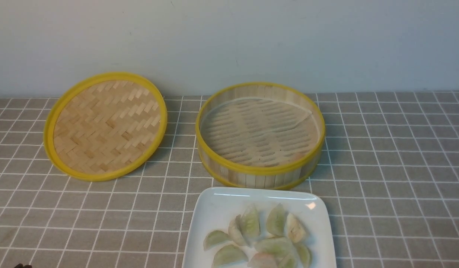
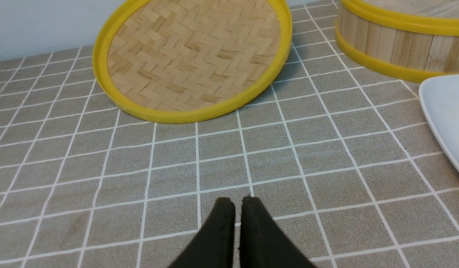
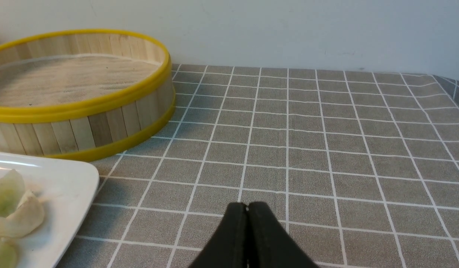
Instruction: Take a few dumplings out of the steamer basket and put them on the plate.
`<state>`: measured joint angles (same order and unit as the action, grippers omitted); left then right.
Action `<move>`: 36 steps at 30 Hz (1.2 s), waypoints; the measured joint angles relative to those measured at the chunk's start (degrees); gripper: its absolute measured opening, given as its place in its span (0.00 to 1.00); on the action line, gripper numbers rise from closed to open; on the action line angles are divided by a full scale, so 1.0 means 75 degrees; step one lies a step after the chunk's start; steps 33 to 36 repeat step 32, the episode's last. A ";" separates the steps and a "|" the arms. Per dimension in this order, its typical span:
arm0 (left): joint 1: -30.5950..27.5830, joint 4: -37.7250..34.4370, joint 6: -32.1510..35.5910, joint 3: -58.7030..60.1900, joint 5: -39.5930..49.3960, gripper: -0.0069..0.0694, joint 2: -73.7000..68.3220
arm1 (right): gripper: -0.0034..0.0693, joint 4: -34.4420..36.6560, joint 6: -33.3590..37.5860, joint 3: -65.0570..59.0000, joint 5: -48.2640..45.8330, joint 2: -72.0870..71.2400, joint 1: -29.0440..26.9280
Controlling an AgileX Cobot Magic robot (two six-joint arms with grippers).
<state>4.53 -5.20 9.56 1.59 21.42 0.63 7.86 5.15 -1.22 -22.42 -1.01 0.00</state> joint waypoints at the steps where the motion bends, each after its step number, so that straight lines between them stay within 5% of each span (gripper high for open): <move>1: 0.0000 0.0000 0.0000 0.0000 0.0000 0.10 0.0000 | 0.03 0.0000 0.0000 0.0000 0.0000 0.0000 0.0000; 36: 0.0000 0.0000 0.0000 0.0000 0.0000 0.10 0.0000 | 0.03 -0.0007 0.0000 0.0000 0.0000 0.0000 0.0000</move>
